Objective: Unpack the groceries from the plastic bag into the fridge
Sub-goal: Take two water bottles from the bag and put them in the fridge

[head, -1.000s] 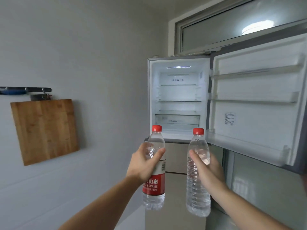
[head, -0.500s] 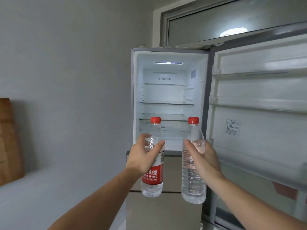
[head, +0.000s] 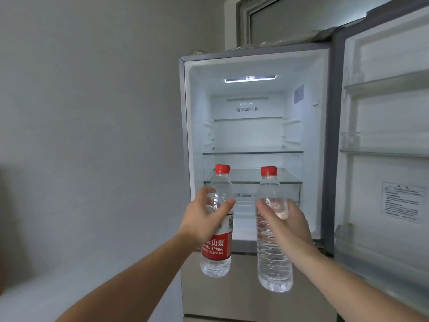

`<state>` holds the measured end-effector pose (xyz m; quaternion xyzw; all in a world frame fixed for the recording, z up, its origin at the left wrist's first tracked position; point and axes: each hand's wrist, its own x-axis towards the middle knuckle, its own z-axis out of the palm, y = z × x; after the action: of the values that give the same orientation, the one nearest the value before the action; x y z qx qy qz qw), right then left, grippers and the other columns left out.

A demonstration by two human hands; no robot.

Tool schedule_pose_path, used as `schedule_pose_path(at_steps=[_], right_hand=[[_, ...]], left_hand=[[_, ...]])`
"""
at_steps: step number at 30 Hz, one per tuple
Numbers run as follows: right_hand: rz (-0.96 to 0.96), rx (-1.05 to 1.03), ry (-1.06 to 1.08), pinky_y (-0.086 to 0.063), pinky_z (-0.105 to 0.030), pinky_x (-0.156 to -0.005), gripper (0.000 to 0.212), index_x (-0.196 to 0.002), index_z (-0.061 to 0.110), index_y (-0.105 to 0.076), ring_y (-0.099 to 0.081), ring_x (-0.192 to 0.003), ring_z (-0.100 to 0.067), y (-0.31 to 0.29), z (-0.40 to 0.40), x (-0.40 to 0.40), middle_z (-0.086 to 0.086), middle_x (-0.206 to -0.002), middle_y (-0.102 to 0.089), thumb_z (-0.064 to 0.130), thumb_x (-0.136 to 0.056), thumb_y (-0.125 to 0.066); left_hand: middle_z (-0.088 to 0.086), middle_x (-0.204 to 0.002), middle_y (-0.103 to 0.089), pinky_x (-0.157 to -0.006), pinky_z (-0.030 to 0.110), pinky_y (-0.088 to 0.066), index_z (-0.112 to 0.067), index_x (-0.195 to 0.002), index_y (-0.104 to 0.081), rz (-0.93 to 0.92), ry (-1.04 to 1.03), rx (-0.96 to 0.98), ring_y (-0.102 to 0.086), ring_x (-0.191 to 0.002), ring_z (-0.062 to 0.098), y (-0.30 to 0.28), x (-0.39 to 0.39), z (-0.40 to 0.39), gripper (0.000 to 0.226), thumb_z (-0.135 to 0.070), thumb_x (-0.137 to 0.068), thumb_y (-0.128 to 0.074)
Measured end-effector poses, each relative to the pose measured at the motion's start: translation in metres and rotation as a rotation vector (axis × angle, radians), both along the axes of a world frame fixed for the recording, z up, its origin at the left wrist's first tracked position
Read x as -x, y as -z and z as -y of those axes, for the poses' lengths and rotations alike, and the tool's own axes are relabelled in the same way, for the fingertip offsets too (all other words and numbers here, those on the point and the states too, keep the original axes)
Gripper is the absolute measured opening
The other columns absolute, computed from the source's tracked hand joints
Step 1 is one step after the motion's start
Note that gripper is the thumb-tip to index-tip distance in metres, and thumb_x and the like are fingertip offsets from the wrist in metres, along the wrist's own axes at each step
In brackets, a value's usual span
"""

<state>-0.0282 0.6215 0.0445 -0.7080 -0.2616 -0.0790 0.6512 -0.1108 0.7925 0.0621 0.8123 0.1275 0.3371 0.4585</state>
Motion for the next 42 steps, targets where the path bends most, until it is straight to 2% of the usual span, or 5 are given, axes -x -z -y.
schedule_pose_path(at_steps=[6, 17, 25, 30, 42], right_hand=[[0.004, -0.015, -0.025, -0.044, -0.022, -0.065, 0.031, -0.100, 0.026, -0.059, -0.064, -0.083, -0.007, -0.007, -0.029, -0.068, 0.009, -0.090, -0.068, 0.047, -0.080, -0.069], [0.050, 0.000, 0.094, -0.040, -0.019, -0.064, 0.034, -0.103, 0.028, -0.058, -0.059, -0.087, 0.001, -0.051, -0.117, -0.164, 0.014, -0.095, -0.065, 0.052, -0.080, -0.067], [0.137, 0.029, 0.211, -0.042, -0.022, -0.063, 0.038, -0.100, 0.025, -0.059, -0.062, -0.084, -0.005, -0.098, -0.154, -0.232, 0.010, -0.092, -0.066, 0.056, -0.079, -0.064], [0.230, 0.032, 0.261, -0.045, -0.019, -0.059, 0.037, -0.094, 0.023, -0.055, -0.061, -0.076, -0.007, -0.142, -0.169, -0.279, 0.004, -0.090, -0.065, 0.056, -0.080, -0.065], [0.188, -0.215, 0.247, -0.043, -0.029, -0.073, 0.060, -0.105, 0.019, -0.060, -0.060, -0.091, -0.016, -0.197, -0.213, -0.411, 0.003, -0.101, -0.064, 0.069, -0.072, -0.063]], left_hand=[[-0.008, -0.106, -0.060, -0.065, 0.022, -0.051, -0.031, -0.122, -0.046, 0.006, -0.005, -0.028, -0.063, -0.086, 0.009, -0.023, -0.075, -0.038, 0.057, -0.057, -0.077, -0.069], [-0.004, -0.105, -0.061, -0.065, 0.023, -0.051, -0.028, -0.127, -0.049, 0.161, 0.138, -0.053, -0.064, -0.085, 0.011, -0.087, -0.194, -0.126, 0.055, -0.055, -0.082, -0.064], [-0.009, -0.092, -0.058, -0.060, 0.021, -0.046, -0.024, -0.127, -0.048, 0.203, 0.166, -0.248, -0.061, -0.075, 0.007, -0.160, -0.265, -0.167, 0.057, -0.058, -0.083, -0.061], [-0.002, -0.106, -0.056, -0.059, 0.024, -0.045, -0.021, -0.132, -0.040, 0.152, 0.112, -0.311, -0.059, -0.075, 0.009, -0.189, -0.315, -0.182, 0.069, -0.066, -0.083, -0.054], [0.005, -0.121, -0.058, -0.095, 0.041, -0.048, -0.017, -0.135, -0.036, 0.185, -0.054, -0.229, -0.059, -0.107, 0.023, -0.191, -0.414, -0.201, 0.078, -0.069, -0.080, -0.057]])
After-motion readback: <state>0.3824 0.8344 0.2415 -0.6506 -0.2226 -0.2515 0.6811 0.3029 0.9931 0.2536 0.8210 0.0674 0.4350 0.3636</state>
